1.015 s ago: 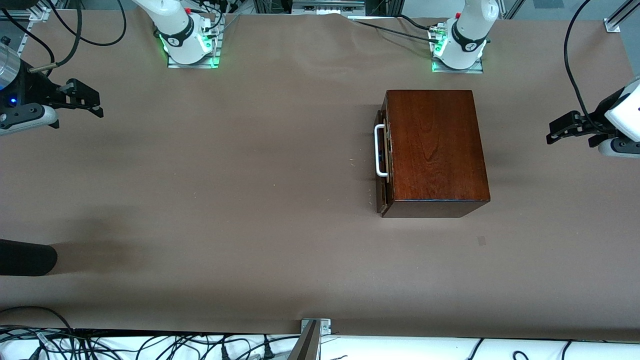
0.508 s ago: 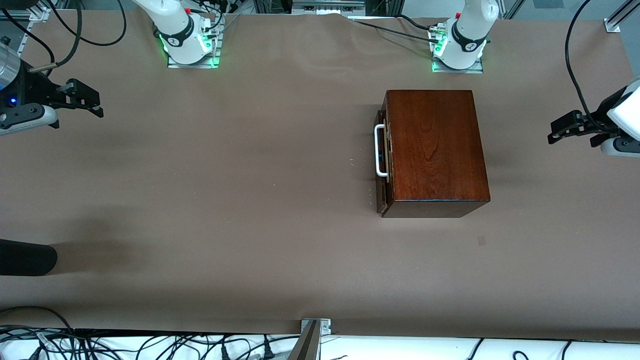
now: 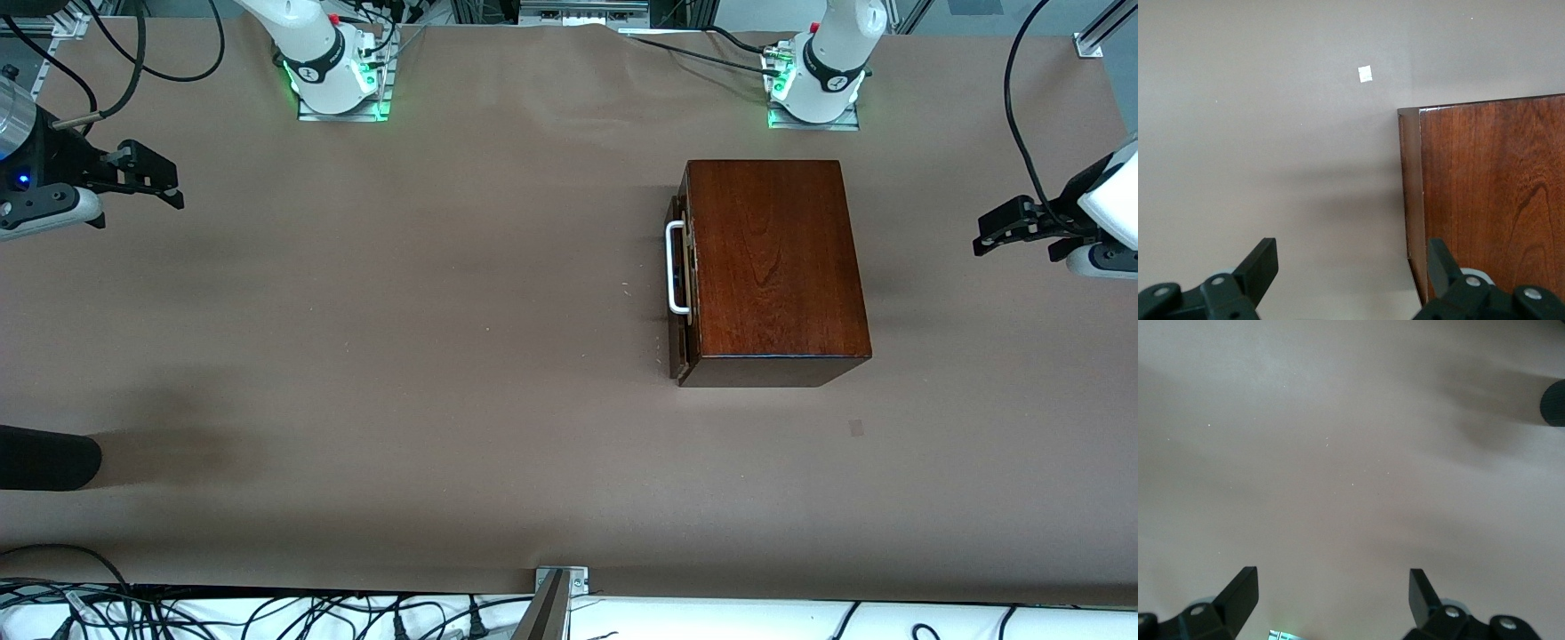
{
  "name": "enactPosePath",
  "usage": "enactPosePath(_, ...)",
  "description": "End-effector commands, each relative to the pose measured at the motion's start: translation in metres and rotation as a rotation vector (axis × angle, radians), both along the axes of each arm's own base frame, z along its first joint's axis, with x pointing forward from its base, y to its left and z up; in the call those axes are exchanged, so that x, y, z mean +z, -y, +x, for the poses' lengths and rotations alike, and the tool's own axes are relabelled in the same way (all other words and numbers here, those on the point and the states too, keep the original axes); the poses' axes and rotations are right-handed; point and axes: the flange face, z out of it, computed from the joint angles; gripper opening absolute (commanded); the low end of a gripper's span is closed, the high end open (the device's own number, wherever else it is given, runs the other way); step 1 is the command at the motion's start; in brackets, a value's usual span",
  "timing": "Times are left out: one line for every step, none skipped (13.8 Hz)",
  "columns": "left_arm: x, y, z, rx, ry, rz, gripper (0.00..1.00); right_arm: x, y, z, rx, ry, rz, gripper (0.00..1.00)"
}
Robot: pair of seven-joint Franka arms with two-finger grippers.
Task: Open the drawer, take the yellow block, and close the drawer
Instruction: 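Move the left gripper to the white drawer handle of the box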
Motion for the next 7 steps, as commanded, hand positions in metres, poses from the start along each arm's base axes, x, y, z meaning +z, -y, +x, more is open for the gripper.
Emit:
enactPosePath(0.013, 0.029, -0.002, -0.052, 0.0, -0.028, 1.0, 0.006, 0.002, -0.002, -0.007, 0.001, 0.016, 1.0)
enactPosePath(0.02, 0.048, -0.004, -0.076, 0.001, -0.029, 1.0, 0.005, 0.002, -0.001, -0.007, 0.001, 0.016, 1.0)
enactPosePath(0.025, 0.071, -0.005, -0.087, -0.004, -0.029, 1.0, 0.007, 0.002, -0.001, -0.007, 0.004, 0.016, 1.0)
enactPosePath(0.024, 0.099, -0.008, -0.082, -0.011, -0.027, 1.0, 0.007, 0.001, -0.001, -0.005, 0.004, 0.016, 1.0)
enactPosePath(0.021, 0.129, -0.012, -0.058, -0.016, -0.023, 1.0, 0.007, 0.0, -0.001, -0.004, 0.004, 0.016, 1.0)
enactPosePath(0.01, 0.157, -0.011, -0.041, -0.034, -0.021, 1.0, 0.007, 0.0, -0.001, -0.002, 0.004, 0.016, 1.0)
enactPosePath(-0.001, 0.183, -0.01, -0.043, -0.048, -0.023, 1.0, 0.007, 0.0, -0.001, -0.002, 0.004, 0.016, 1.0)
